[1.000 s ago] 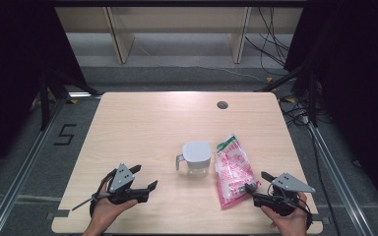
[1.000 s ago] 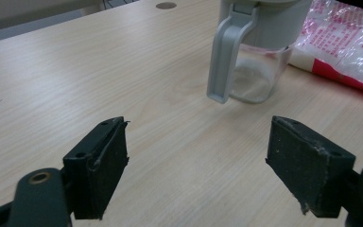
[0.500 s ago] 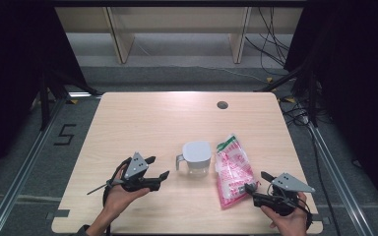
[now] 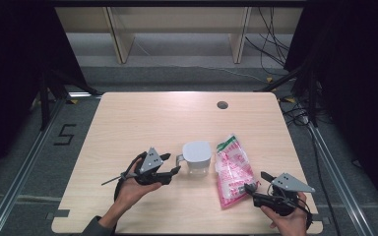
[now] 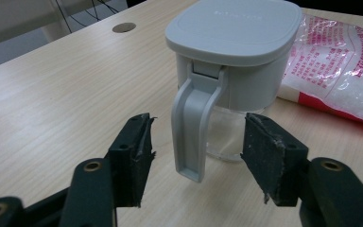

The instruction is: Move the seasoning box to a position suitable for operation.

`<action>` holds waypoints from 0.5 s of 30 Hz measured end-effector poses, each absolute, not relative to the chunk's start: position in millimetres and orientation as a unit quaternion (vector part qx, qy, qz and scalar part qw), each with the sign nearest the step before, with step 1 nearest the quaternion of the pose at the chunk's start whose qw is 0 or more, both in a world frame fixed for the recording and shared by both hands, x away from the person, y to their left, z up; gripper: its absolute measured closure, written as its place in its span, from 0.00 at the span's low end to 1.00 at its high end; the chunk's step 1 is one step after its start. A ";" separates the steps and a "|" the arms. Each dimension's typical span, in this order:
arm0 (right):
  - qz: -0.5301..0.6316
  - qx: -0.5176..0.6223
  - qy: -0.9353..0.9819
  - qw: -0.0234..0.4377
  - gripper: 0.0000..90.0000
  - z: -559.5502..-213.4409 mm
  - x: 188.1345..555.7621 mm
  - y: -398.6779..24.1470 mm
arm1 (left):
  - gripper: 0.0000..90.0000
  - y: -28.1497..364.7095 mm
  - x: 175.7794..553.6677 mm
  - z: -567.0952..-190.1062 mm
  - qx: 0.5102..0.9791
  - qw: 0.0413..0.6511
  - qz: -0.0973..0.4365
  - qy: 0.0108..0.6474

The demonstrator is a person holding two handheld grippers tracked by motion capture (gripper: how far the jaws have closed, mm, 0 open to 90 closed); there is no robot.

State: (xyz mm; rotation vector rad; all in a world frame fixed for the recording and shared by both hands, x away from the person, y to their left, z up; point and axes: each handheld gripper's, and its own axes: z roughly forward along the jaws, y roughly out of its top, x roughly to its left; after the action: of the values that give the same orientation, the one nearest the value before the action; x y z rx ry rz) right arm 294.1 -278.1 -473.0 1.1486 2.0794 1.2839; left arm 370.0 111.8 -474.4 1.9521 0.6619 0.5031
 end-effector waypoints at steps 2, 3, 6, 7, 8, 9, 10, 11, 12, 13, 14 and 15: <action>0.463 0.429 0.746 0.210 0.29 -472.7 291.6 -276.1 | 0.52 107.4 376.0 -478.7 0.808 0.482 0.204 0.270; 0.463 0.429 0.746 0.210 0.29 -472.7 291.6 -276.1 | 0.53 107.4 376.0 -478.7 0.808 0.482 0.204 0.270; 0.464 0.421 0.749 0.215 0.29 -473.0 293.0 -276.9 | 0.60 103.3 383.6 -486.2 0.814 0.473 0.204 0.267; 0.463 0.415 0.752 0.220 0.29 -473.0 293.6 -277.4 | 0.62 102.4 384.9 -487.5 0.816 0.472 0.204 0.265; 0.463 0.414 0.752 0.220 0.29 -473.1 293.8 -277.4 | 0.66 101.5 385.8 -488.8 0.815 0.473 0.206 0.264; 0.463 0.415 0.752 0.220 0.29 -473.1 293.8 -277.2 | 0.69 101.2 387.2 -489.4 0.816 0.473 0.209 0.260; 0.463 0.414 0.752 0.220 0.29 -473.0 293.7 -277.3 | 0.70 101.2 387.2 -489.4 0.816 0.473 0.209 0.260; 0.465 0.415 0.752 0.216 0.29 -473.1 293.7 -277.0 | 0.73 100.9 388.0 -490.0 0.814 0.474 0.209 0.262; 0.464 0.415 0.752 0.220 0.29 -472.9 293.6 -277.4 | 0.75 100.2 389.4 -490.2 0.817 0.474 0.207 0.255; 0.464 0.415 0.752 0.220 0.29 -472.9 293.6 -277.4 | 0.75 100.2 389.4 -490.2 0.817 0.474 0.207 0.255; 0.464 0.415 0.751 0.219 0.29 -473.0 293.8 -277.3 | 0.75 99.6 390.0 -490.2 0.817 0.475 0.206 0.253; 0.464 0.414 0.752 0.219 0.29 -473.0 293.8 -277.3 | 0.75 100.0 390.9 -489.5 0.819 0.474 0.205 0.250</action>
State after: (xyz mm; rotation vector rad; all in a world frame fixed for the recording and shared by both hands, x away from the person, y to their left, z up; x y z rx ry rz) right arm 293.8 -277.3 -473.0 1.1453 2.0813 1.2828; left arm 390.9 100.0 -489.5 2.0044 0.6123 0.5012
